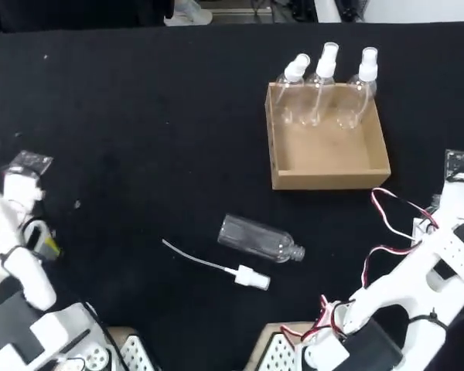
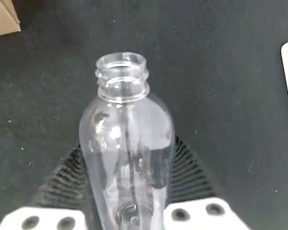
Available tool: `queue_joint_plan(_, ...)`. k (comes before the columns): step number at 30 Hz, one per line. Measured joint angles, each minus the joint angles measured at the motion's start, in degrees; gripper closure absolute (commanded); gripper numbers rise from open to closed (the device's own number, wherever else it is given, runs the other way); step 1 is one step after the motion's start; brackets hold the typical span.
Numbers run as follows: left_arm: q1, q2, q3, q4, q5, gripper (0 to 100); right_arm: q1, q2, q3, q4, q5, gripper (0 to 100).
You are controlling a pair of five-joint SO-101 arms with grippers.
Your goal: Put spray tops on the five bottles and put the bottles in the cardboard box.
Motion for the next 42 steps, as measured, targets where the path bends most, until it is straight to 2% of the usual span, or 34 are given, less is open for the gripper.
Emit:
queue_joint_plan(6, -3.08, -0.79, 0.09, 0.00, -3.25, 75, 0.00, 0.00, 0.00, 0.00, 0.00, 98.8)
queue_joint_plan(10, -2.90, -0.79, -4.75, 7.12, -3.34, 75, 0.00, 0.00, 0.00, 0.00, 0.00, 98.8)
queue_joint_plan(13, -0.62, -0.79, -10.02, 13.36, -3.52, 75, 0.00, 0.00, 0.00, 0.00, 0.00, 98.8)
queue_joint_plan(18, 3.25, -0.79, -11.69, 15.47, -5.36, 75, 0.00, 0.00, 0.88, 0.00, 0.00, 98.8)
queue_joint_plan(21, 5.19, -0.79, -11.34, 14.59, -5.71, 75, 0.00, 0.00, 1.76, 0.00, 0.00, 98.8)
queue_joint_plan(27, 4.84, -0.79, -6.07, 5.36, -6.24, 75, 0.00, 0.00, 1.76, -0.18, 0.00, 98.8)
queue_joint_plan(33, 4.84, 0.00, -4.22, 2.29, -6.24, 75, 0.00, 0.00, 1.76, -0.35, 0.00, 98.8)
queue_joint_plan(38, 3.78, 7.47, -5.71, 2.55, -6.24, 75, 0.00, 0.00, 1.76, -0.35, 0.00, 98.8)
queue_joint_plan(42, 3.52, 11.96, -12.04, 8.53, -6.24, 75, 0.00, 0.00, 1.76, -0.35, 0.00, 98.8)
